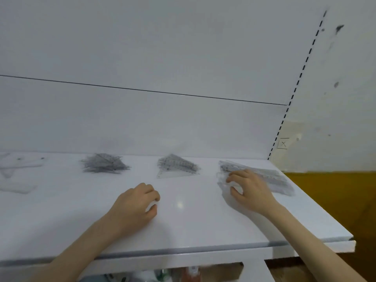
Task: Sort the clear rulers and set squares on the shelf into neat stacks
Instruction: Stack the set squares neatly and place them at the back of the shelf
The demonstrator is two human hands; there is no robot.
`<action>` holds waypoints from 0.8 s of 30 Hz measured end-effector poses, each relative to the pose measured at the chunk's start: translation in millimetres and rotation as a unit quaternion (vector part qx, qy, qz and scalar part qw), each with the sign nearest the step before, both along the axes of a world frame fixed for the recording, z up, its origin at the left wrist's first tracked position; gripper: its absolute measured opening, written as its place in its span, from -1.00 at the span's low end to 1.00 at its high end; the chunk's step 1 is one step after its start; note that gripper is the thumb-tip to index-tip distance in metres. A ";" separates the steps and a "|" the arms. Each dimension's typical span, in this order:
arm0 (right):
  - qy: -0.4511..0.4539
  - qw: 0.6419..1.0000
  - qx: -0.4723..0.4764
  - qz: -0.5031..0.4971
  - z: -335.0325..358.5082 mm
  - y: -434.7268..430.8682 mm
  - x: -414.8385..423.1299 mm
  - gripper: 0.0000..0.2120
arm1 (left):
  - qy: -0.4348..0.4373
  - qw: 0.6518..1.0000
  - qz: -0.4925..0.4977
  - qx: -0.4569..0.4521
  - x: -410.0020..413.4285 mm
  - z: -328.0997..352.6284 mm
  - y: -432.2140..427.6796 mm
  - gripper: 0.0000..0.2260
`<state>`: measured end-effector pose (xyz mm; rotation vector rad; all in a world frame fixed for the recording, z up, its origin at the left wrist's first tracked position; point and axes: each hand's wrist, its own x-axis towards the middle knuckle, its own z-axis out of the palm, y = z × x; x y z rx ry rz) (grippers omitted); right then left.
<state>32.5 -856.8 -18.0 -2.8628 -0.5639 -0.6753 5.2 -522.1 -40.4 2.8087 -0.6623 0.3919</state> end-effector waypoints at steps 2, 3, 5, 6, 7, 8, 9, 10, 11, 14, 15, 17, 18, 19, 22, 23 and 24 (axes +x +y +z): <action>-0.003 0.999 -0.002 0.033 3.8 36.1 -2.6 -0.80 | 0.003 1.000 0.014 -0.001 -11.0 3.0 22.7 -0.70; 0.002 0.999 -0.002 0.052 5.1 55.3 -3.5 -0.81 | 0.000 1.000 0.025 0.001 -17.2 3.9 36.3 -0.69; -0.002 0.996 -0.004 0.091 6.8 94.4 -3.9 -0.84 | 0.006 0.998 0.056 -0.006 -31.7 8.2 64.8 -0.54; 0.002 0.994 -0.005 0.105 7.4 114.9 -4.3 -0.85 | -0.002 0.997 0.075 -0.017 -38.9 9.5 81.1 -0.46; 0.009 0.993 -0.006 0.120 7.8 136.0 -5.0 -0.85 | -0.011 0.995 0.091 -0.026 -45.9 10.6 99.2 -0.40; 0.013 0.991 -0.007 0.137 7.7 158.1 -5.0 -0.85 | -0.019 0.993 0.109 -0.029 -53.4 11.4 119.0 -0.36; 0.017 0.988 -0.009 0.155 7.5 180.6 -5.3 -0.84 | -0.017 0.991 0.128 -0.029 -60.7 12.3 139.4 -0.35; 0.020 0.985 -0.012 0.170 7.5 203.4 -6.2 -0.83 | -0.012 0.989 0.144 -0.027 -68.0 12.8 159.9 -0.36; 0.025 0.982 -0.017 0.185 7.0 226.6 -7.4 -0.82 | -0.009 0.987 0.156 -0.022 -74.8 13.2 181.5 -0.42; 0.026 0.975 -0.012 0.218 4.1 295.2 -10.9 -0.80 | 0.001 0.983 0.184 -0.007 -94.4 17.3 245.0 -0.63; 0.027 0.975 -0.005 0.222 2.6 317.6 -13.0 -0.79 | 0.000 0.982 0.190 -0.010 -101.1 19.2 266.0 -0.62; 0.035 0.973 0.011 0.229 -0.5 362.2 -18.9 -0.77 | -0.003 0.980 0.199 -0.021 -112.7 21.5 308.2 -0.58; 0.039 0.971 0.015 0.237 -2.1 384.1 -21.5 -0.76 | -0.006 0.979 0.202 -0.029 -117.1 21.5 329.2 -0.57; 0.042 0.968 0.014 0.246 -3.3 405.4 -24.0 -0.75 | -0.010 0.978 0.204 -0.037 -120.7 20.0 349.9 -0.58; 0.041 0.967 0.014 0.253 -4.0 465.3 -26.7 -0.75 | -0.010 0.977 0.208 -0.041 -125.4 16.5 406.0 -0.66; 0.042 0.967 0.026 0.250 -4.2 483.6 -26.5 -0.75 | -0.009 0.977 0.207 -0.044 -124.8 16.0 422.3 -0.67; 0.049 0.968 0.041 0.244 -4.5 500.8 -25.9 -0.74 | -0.006 0.977 0.208 -0.050 -123.7 16.2 436.9 -0.67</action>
